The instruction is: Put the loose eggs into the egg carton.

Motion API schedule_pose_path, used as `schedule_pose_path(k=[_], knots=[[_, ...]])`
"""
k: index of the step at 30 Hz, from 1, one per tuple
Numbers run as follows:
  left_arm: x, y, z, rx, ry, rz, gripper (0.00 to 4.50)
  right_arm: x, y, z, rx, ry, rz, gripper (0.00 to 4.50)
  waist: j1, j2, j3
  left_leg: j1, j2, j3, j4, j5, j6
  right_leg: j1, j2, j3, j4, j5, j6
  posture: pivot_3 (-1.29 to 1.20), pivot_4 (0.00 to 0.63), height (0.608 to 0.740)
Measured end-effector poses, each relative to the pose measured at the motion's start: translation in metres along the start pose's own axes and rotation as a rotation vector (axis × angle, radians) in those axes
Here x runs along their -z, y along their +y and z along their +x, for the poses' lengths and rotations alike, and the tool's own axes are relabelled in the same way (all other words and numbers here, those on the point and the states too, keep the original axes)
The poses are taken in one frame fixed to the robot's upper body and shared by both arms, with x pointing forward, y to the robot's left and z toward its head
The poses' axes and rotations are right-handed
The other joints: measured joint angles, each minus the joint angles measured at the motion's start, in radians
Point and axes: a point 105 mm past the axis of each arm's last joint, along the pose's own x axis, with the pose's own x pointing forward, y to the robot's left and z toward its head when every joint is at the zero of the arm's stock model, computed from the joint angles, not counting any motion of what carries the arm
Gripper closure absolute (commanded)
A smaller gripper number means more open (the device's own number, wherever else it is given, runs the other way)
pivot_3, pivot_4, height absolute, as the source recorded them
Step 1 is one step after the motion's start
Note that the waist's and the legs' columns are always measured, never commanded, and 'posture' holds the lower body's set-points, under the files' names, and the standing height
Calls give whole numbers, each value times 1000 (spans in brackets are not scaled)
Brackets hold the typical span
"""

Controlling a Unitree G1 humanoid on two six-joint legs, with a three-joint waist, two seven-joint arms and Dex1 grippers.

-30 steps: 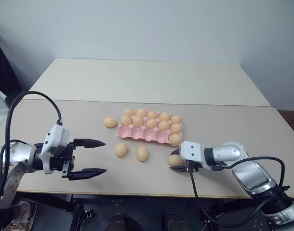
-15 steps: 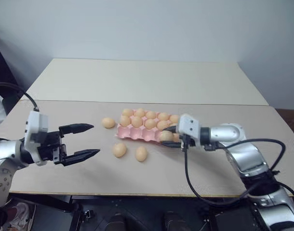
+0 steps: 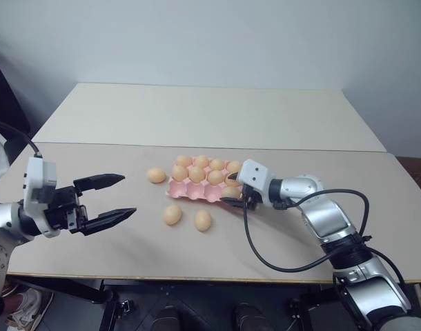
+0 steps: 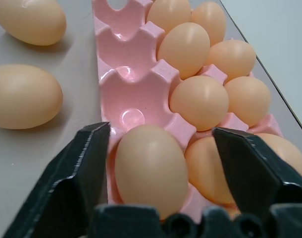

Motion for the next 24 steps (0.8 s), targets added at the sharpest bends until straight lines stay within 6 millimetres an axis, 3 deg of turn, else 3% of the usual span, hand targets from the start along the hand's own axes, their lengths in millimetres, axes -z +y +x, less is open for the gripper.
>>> schedule_pose_path(k=[4, 7, 16, 18, 24], knots=[[0, -1, -1, -1, 4, 1, 0, -12, -3, -16, -1, -55, -8, 17, 2, 0, 0, 0, 0, 0, 0, 0, 0, 0, 0, 0, 0, 0, 0, 0, 150, 740], [1, -2, -3, 3, 13, 1, 0, -19, -3, -39, -9, -135, 22, 17, 6, 0, 0, 0, 0, 0, 0, 0, 0, 1, 0, -1, -1, 0, 0, 0, 150, 740], [7, -1, -20, -5, 42, 24, 0, 0, 13, -129, -102, -181, 129, 17, 4, 0, 0, 2, 0, 0, 0, 0, 0, 3, 0, 0, -1, 0, 0, 0, 150, 740], [10, 0, -22, -15, 50, 21, 0, 2, 13, -141, -97, -172, 134, 17, -1, 0, 0, 3, 0, 0, 0, 0, 0, 3, 0, 0, -1, 0, 0, 0, 150, 740], [8, 1, -22, -8, 44, 28, 0, 0, 13, -145, -95, -181, 126, 17, -7, 0, 0, 4, 0, 1, -1, 0, 0, 4, 0, 1, -1, 0, 0, 0, 150, 740]])
